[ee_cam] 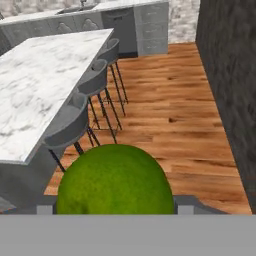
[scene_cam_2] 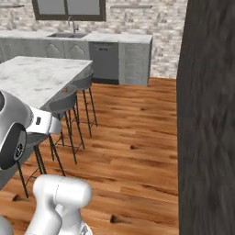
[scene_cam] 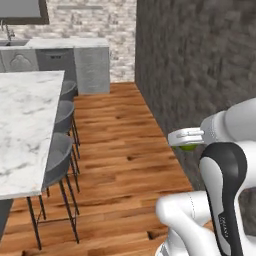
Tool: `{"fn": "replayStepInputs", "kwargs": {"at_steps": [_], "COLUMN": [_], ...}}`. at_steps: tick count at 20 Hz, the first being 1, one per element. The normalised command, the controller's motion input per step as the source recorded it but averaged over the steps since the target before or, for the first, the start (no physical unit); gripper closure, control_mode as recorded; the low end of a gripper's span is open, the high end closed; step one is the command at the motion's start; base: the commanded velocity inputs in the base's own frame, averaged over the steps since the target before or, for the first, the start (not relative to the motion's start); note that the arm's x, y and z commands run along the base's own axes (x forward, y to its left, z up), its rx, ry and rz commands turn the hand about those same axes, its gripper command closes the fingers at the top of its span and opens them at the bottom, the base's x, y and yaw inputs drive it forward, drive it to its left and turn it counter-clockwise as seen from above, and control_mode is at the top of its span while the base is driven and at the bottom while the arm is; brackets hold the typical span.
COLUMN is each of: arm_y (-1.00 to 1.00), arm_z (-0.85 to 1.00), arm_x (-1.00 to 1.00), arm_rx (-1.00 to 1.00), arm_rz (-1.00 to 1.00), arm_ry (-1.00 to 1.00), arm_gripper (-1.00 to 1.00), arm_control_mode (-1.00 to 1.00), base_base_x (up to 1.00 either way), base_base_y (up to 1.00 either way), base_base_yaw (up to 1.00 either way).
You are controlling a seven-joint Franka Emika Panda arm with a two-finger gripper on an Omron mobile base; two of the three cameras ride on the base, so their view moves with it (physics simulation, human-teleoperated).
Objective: Grab the lemon and lime from the fridge, place them in the blender, close the lid, and turn on the blender to create a marinade.
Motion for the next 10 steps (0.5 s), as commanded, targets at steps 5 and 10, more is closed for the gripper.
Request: {"fn": "replayStepInputs", "kwargs": {"at_steps": [5,10], "arm_y": [0.0,0.0], "arm_z": [0.0,0.0], "arm_x": [0.0,0.0], "arm_rx": [0.0,0.0], "arm_rz": [0.0,0.0], "arm_ry": [0.0,0.0], "arm_gripper": [1.0,1.0], "arm_control_mode": [1.0,1.0], "base_base_x": [1.0,1.0], "base_base_y": [-0.43,-0.01], "base_base_yaw": [-0.18,-0.08]}}
